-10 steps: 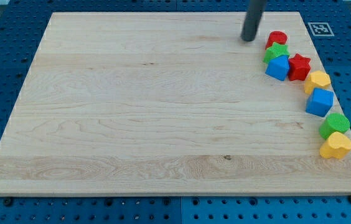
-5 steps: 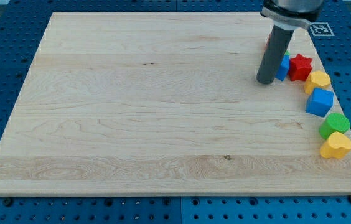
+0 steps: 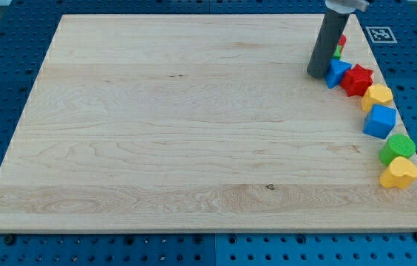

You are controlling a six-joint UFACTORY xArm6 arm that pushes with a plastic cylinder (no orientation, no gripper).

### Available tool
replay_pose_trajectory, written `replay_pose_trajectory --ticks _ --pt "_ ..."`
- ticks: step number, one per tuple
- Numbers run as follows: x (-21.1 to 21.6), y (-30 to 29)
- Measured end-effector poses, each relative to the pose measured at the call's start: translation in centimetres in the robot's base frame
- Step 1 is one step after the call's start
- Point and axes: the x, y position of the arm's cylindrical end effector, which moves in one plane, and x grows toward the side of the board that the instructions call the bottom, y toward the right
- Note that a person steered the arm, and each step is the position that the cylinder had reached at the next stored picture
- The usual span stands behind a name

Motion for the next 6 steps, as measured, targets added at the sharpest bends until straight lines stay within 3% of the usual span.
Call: replay_pose_trajectory --ticks 2,4,6 --pt "6.4 0.4" --pt "3.7 5.3" --pt "5.7 4.7"
